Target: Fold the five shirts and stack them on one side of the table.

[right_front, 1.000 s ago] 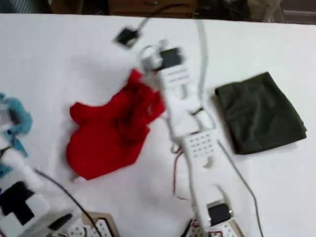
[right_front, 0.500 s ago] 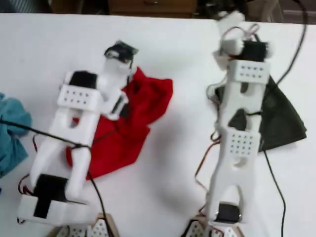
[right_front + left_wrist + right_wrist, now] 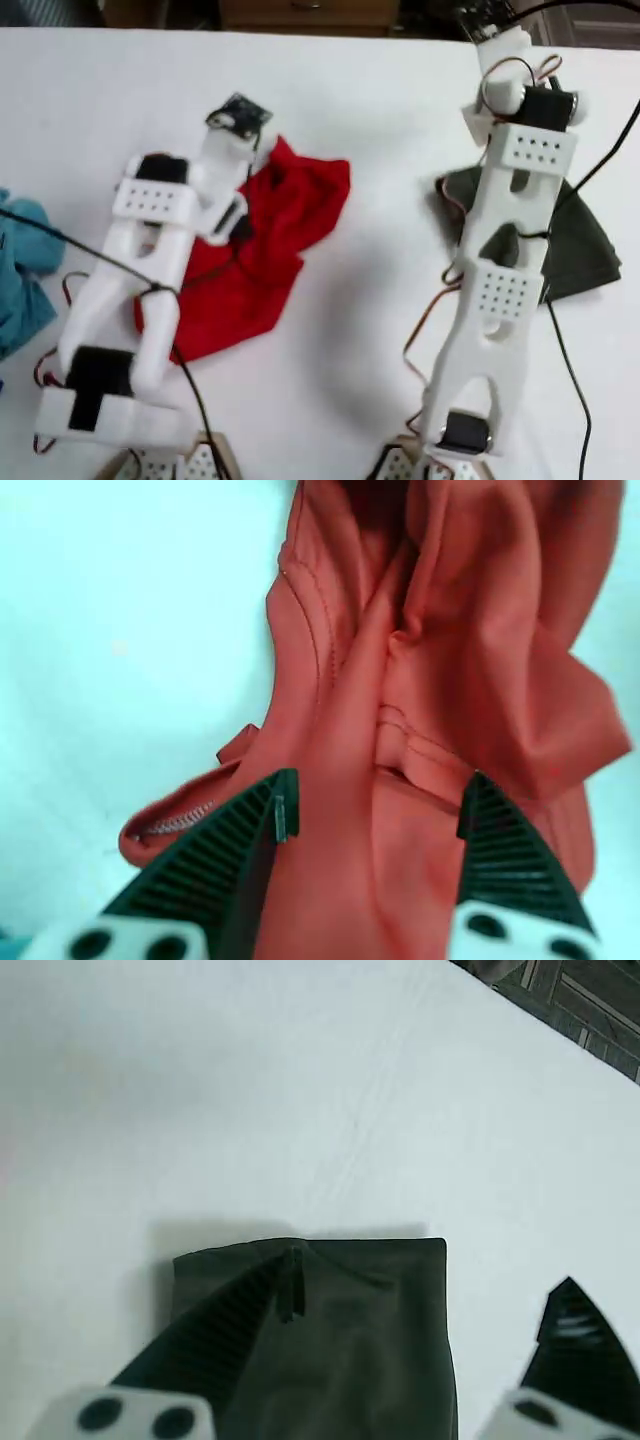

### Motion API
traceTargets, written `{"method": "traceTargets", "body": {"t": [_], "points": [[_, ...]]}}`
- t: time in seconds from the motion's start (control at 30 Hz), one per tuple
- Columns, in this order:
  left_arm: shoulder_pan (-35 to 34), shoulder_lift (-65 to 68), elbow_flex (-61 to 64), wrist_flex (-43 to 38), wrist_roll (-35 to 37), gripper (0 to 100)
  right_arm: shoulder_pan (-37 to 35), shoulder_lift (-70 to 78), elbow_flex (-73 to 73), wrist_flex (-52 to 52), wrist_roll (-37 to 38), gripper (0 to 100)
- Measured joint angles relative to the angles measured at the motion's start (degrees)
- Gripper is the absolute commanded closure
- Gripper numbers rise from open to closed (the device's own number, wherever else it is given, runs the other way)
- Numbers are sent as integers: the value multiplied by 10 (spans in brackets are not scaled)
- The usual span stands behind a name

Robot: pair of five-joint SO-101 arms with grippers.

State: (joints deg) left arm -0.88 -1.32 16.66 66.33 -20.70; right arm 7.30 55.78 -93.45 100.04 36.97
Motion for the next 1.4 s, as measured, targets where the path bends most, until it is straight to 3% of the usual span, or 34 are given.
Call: {"method": "traceTargets", "body": {"t": [0.23, 0.5, 0.67, 1.07, 1.4], "points": [[3, 121, -24, -11, -6, 808, 0, 0, 0, 0, 0, 637], [35, 129, -164, 103, -7, 814, -9, 0, 0, 0, -1, 637], [35, 133, -197, 130, -7, 814, -29, 0, 0, 0, 0, 637], [62, 135, -63, 47, -7, 814, -44, 0, 0, 0, 0, 637], [70, 135, -59, 18, -7, 815, -44, 0, 0, 0, 0, 637]]}}
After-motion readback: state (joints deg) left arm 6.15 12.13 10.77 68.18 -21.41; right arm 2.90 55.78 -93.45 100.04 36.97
